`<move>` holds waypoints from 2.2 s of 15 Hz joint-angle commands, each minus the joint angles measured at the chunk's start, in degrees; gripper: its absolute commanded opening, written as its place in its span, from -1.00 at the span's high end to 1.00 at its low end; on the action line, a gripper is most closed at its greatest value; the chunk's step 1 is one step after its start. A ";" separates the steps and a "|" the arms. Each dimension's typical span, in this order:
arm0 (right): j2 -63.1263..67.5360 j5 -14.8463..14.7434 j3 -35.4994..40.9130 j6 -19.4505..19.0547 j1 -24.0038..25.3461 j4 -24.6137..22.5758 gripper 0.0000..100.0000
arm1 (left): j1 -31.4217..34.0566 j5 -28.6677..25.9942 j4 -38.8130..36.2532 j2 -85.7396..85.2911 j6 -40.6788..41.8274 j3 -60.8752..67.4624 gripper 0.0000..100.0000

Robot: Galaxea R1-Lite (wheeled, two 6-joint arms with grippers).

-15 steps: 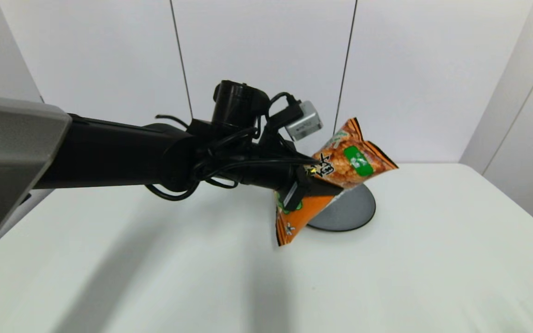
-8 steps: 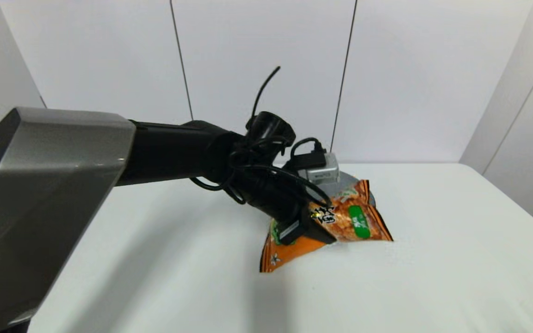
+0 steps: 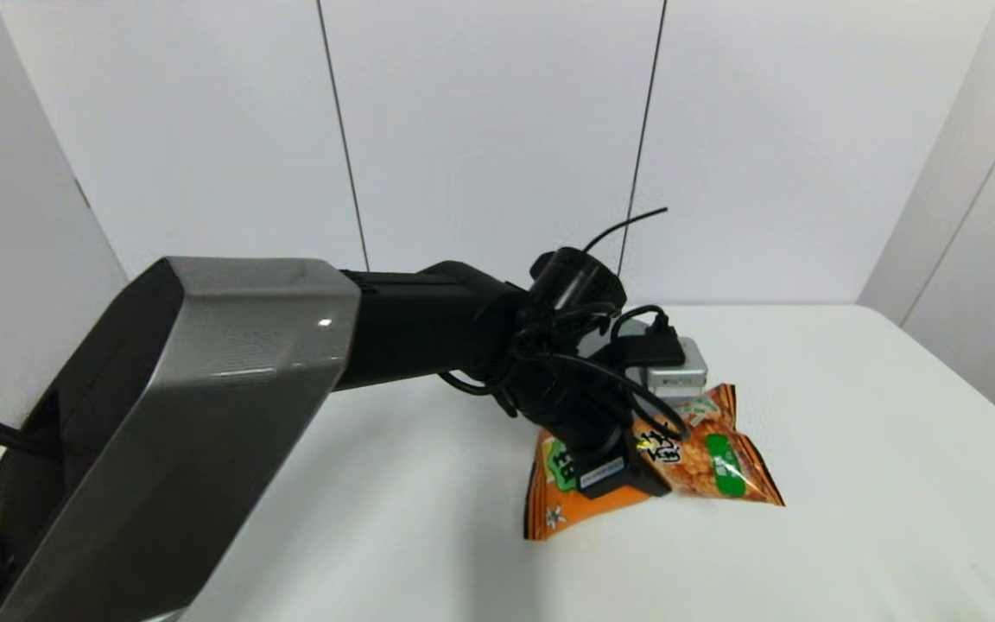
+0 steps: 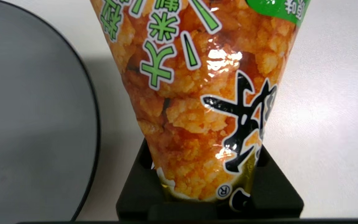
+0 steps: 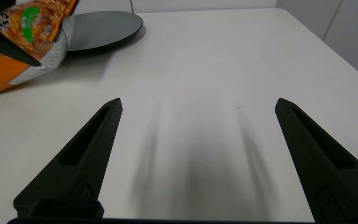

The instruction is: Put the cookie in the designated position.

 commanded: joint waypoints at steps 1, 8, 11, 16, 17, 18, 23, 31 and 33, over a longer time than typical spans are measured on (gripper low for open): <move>-0.01 0.00 -0.01 0.01 0.01 0.06 -1.00 | -1.28 0.55 -0.15 2.51 0.09 -0.50 -1.00; -0.01 0.00 -0.01 0.01 0.01 0.06 -1.00 | -0.93 1.25 2.14 -1.45 -0.70 0.38 -1.00; -0.01 0.00 -0.01 0.01 0.01 -0.03 -1.00 | -0.31 2.66 8.99 -8.39 -4.13 2.40 -1.00; -0.01 0.00 -0.01 0.01 0.01 0.06 -1.00 | 5.84 6.97 8.91 -27.38 -13.00 20.77 -1.00; -0.01 0.00 -0.01 0.01 0.01 0.06 -1.00 | 8.21 6.97 7.59 -31.77 -14.76 25.60 -1.00; -0.01 0.00 -0.01 0.01 0.01 0.06 -1.00 | 12.08 7.49 2.93 -37.13 -16.52 32.98 -1.00; -0.01 0.00 -0.01 0.01 0.01 -0.03 -1.00 | 27.55 13.82 -29.50 -56.91 -22.06 65.06 -1.00; -0.01 0.00 -0.01 0.01 0.01 -0.03 -1.00 | 40.73 28.32 -60.97 -89.34 -19.86 97.67 -1.00; -0.01 0.00 -0.01 0.01 0.01 0.06 -1.00 | 43.11 29.03 -59.74 -100.24 -20.39 104.17 -1.00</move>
